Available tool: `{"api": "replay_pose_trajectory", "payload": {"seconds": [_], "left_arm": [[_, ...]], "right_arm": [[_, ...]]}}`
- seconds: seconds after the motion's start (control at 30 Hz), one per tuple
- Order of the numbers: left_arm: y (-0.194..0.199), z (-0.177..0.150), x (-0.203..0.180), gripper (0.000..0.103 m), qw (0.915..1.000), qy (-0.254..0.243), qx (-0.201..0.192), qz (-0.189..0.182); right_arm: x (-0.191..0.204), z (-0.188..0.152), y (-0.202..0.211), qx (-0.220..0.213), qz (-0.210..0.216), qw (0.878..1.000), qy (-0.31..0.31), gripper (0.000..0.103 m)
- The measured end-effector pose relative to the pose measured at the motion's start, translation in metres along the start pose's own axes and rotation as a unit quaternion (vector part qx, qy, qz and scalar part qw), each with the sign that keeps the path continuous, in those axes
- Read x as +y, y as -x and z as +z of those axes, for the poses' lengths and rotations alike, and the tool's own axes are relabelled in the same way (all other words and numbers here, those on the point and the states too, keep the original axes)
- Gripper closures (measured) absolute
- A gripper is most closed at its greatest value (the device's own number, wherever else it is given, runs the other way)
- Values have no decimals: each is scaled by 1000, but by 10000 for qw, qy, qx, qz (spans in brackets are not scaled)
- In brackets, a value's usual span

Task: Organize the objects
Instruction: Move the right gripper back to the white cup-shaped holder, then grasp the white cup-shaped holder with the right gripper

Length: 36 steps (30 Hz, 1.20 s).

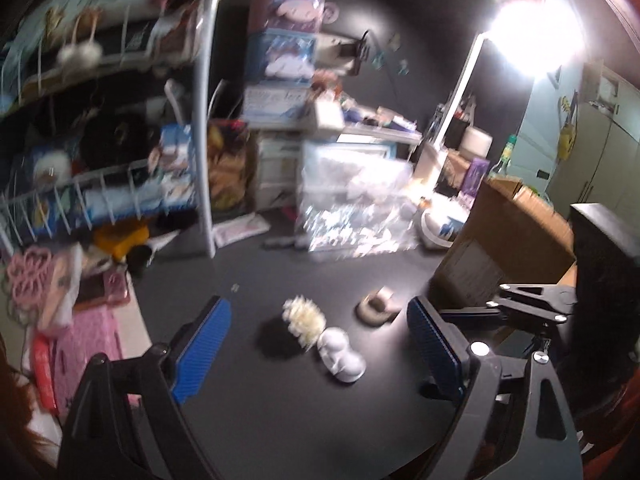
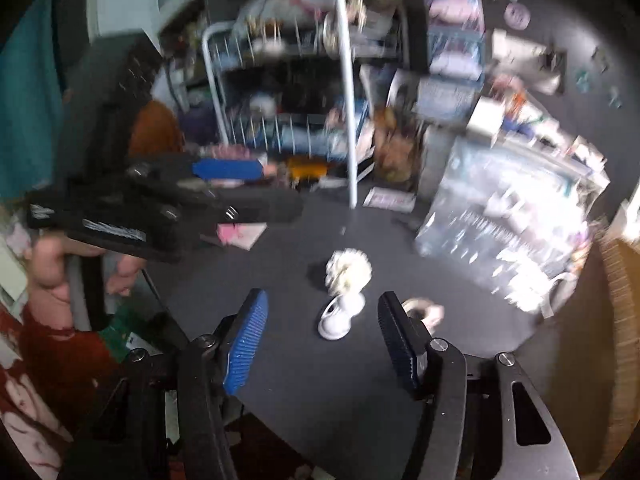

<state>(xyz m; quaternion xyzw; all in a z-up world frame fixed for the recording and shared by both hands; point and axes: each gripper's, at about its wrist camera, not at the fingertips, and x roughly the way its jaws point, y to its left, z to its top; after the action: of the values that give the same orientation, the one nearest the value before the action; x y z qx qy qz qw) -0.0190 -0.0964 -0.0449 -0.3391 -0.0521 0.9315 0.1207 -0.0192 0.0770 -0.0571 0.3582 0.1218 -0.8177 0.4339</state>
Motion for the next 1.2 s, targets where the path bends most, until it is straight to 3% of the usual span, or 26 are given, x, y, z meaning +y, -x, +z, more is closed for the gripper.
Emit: {"api": "replay_pose_trajectory", "payload": {"seconds": [0.2,0.43,0.57,0.63,0.83,1.07,1.13,1.2], "left_arm": [[-11,-27,22,15,9996,211,204,-1],[-22,-43,31,15,9988,273,382,-131],[-26,-42,35,15,9985,335,388,-169],[-26,-41,37,15,9985,350,384,-173],[-32,-40,36,15,9979,356,453,-305],[-34,-33,22,15,9938,379,473,-935],[-32,-28,18,22,9913,385,435,-1180],[-29,-23,13,41,9891,342,415,-1372]], "right_arm": [[3,-17,-66,455,-204,9987,-141,49],[-4,-20,-105,679,-621,9958,-39,51],[-6,-20,-110,682,-758,9948,56,64],[-7,-18,-111,663,-766,9948,74,77],[-6,-18,-110,635,-788,9948,118,77],[3,-10,-80,328,-373,9986,202,77],[8,-6,-68,208,-207,9992,267,77],[14,-1,-53,57,-73,9993,371,77]]}}
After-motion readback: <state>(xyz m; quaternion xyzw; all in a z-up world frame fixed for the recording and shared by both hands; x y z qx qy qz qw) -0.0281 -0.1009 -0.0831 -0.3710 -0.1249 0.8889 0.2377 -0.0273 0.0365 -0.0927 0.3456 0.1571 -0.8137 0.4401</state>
